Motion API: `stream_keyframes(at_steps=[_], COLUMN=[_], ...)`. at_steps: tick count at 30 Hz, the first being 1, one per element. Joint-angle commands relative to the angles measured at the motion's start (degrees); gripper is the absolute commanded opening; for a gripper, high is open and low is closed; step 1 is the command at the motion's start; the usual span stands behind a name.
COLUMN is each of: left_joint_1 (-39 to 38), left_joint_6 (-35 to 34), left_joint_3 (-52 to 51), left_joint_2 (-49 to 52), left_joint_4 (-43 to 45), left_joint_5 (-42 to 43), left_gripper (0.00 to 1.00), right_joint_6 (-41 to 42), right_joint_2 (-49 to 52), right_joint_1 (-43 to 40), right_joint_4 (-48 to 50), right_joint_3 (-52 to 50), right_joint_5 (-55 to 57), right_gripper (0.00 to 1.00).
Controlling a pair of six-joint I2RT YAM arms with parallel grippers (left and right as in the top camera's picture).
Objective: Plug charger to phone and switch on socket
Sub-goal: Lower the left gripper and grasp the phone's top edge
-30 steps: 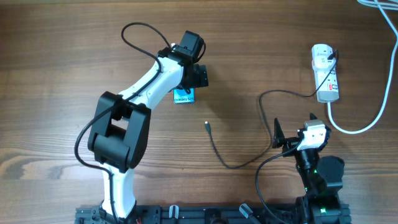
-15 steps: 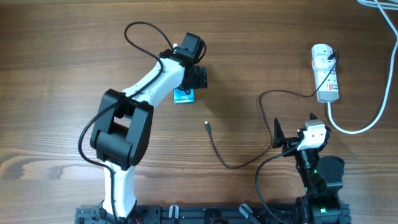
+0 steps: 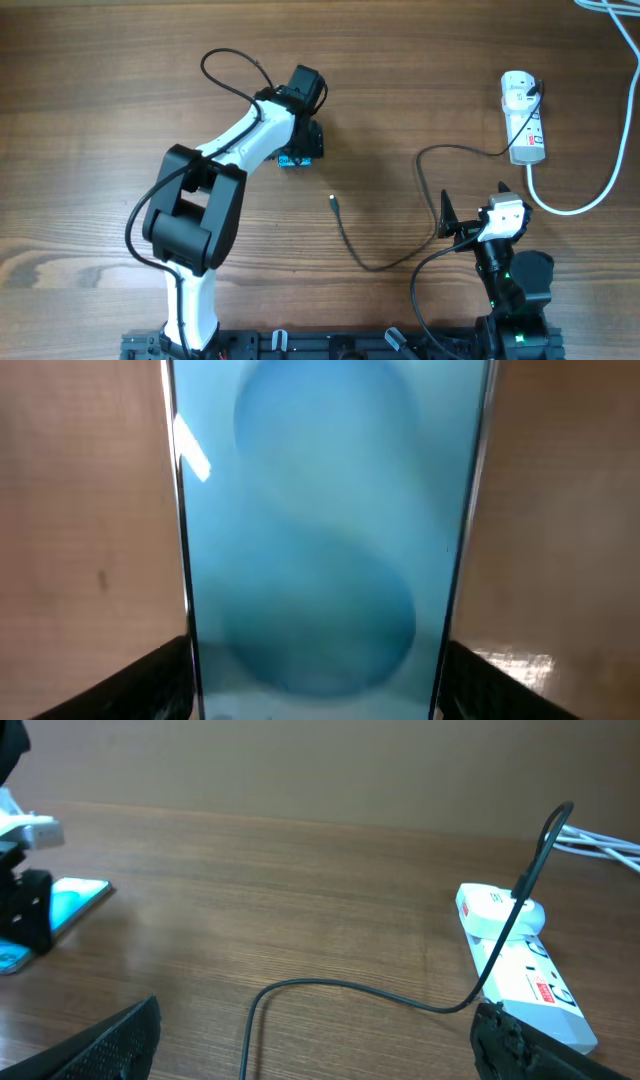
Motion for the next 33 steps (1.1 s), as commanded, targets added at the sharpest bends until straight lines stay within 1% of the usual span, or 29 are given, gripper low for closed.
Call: stream_keyframes(at_steps=[1, 8, 10, 12, 15, 17, 19, 24, 28, 30, 31, 32, 33], left_joint_1=[0.0, -0.2, -0.2, -0.2, -0.2, -0.2, -0.2, -0.1, -0.1, -0.1, -0.1, -0.1, -0.2], left_joint_6=[0.0, 0.1, 0.1, 0.0, 0.1, 0.1, 0.1, 0.3, 0.3, 0.3, 0.3, 0.2, 0.2], left_joint_3=[-2.3, -2.3, -2.3, -2.3, -2.3, -2.3, -2.3, -2.3, -2.3, -2.3, -2.3, -2.3, -2.3], left_joint_2=[1.9, 1.9, 1.9, 1.9, 1.9, 1.9, 1.9, 1.9, 1.9, 1.9, 1.9, 1.9, 1.9], left_joint_4=[-6.7, -21.8, -25.7, -28.6, -30.1, -28.7, -25.0, -14.4, -3.2, 0.0, 0.8, 0.6, 0.0], left_joint_5=[8.8, 9.2, 9.2, 9.2, 9.0, 6.6, 3.4, 1.4, 1.1, 1.1, 1.2, 1.4, 1.9], left_gripper=[0.78, 0.79, 0.86, 1.0, 1.0, 1.0, 1.0, 1.0, 1.0, 1.0, 0.94, 0.84, 0.78], right_joint_6=[-1.0, -1.0, -1.0, -1.0, -1.0, -1.0, -1.0, -1.0, -1.0, -1.0, -1.0, -1.0, -1.0], right_joint_2=[-0.2, -0.2, -0.2, -0.2, -0.2, -0.2, -0.2, -0.2, -0.2, -0.2, -0.2, -0.2, -0.2], right_joint_1=[0.2, 0.2, 0.2, 0.2, 0.2, 0.2, 0.2, 0.2, 0.2, 0.2, 0.2, 0.2, 0.2], right_joint_4=[0.1, 0.1, 0.1, 0.1, 0.1, 0.1, 0.1, 0.1, 0.1, 0.1, 0.1, 0.1, 0.1], right_joint_3=[0.0, 0.0, 0.0, 0.0, 0.0, 0.0, 0.0, 0.0, 0.0, 0.0, 0.0, 0.0, 0.0], right_joint_5=[0.4, 0.4, 0.4, 0.4, 0.4, 0.4, 0.4, 0.4, 0.4, 0.4, 0.4, 0.4, 0.4], right_gripper=[1.0, 1.0, 1.0, 1.0, 1.0, 1.0, 1.0, 1.0, 1.0, 1.0, 1.0, 1.0, 1.0])
